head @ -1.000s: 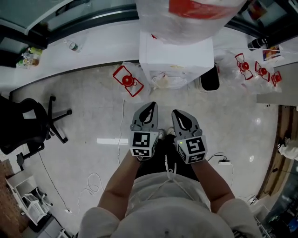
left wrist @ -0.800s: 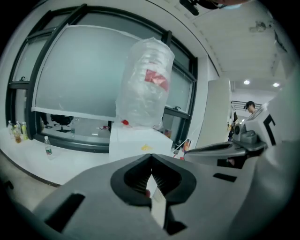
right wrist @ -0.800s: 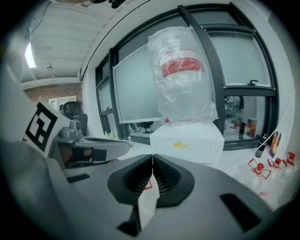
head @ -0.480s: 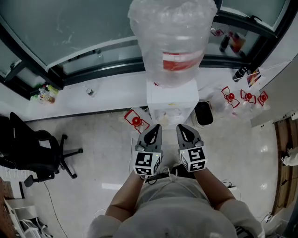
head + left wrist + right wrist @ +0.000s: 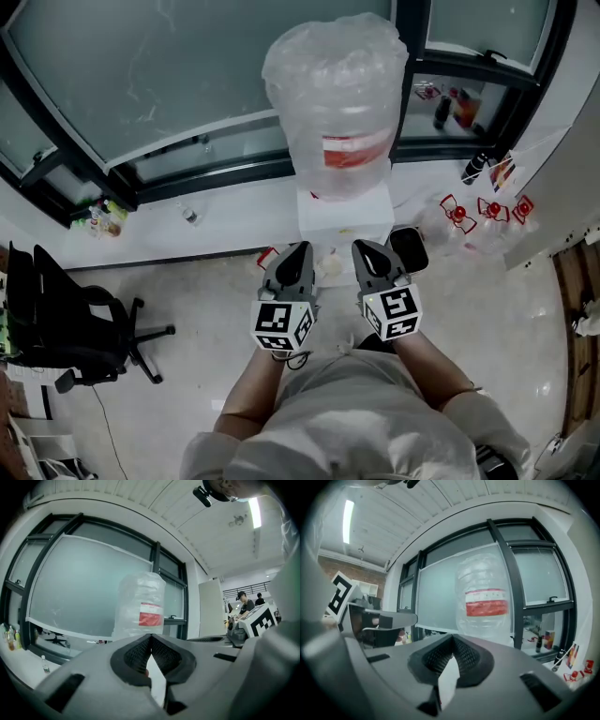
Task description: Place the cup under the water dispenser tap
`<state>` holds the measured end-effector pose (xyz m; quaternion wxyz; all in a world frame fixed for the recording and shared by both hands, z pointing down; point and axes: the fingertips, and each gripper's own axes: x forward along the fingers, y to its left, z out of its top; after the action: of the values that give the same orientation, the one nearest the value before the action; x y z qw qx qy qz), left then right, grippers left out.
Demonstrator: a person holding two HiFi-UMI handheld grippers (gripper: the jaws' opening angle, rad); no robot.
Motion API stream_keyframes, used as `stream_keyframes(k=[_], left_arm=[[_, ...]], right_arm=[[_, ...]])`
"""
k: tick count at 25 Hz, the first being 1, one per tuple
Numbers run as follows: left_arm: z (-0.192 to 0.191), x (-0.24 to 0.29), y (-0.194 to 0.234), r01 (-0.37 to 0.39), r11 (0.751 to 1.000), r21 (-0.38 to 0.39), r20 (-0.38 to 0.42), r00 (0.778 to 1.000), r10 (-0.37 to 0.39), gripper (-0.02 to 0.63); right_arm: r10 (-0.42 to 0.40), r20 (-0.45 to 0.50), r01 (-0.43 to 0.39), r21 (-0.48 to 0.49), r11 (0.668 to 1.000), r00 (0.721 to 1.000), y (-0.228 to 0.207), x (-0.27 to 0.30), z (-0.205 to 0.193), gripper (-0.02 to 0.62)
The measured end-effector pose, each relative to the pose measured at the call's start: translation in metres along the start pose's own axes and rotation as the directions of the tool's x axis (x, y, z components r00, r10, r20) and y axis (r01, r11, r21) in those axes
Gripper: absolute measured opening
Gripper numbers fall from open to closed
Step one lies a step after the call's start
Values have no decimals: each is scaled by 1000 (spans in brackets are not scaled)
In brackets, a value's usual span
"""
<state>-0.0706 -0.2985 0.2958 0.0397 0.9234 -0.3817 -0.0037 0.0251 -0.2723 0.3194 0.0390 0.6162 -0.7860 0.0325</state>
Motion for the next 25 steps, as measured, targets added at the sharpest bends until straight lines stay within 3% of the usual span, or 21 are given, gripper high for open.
stream_keyframes(k=[9,17,22,25], left_arm=[[36,6,2,-2,1000,27,61,998,0,20],[33,6,2,-27,995,94,53,998,23,20],[29,6,-1,-26,997,72,53,998,23,20],[28,5,1,-59,991,121,61,997,52,20]], right_arm=[[-6,37,7,-39,999,999,-2,6,32,28],[-3,16,3,-32,999,1000,0,8,25,28],[-1,21,2,-52,999,1000,3,4,26,28],[-13,21,14,-55,998,1000,3,2,24,28]])
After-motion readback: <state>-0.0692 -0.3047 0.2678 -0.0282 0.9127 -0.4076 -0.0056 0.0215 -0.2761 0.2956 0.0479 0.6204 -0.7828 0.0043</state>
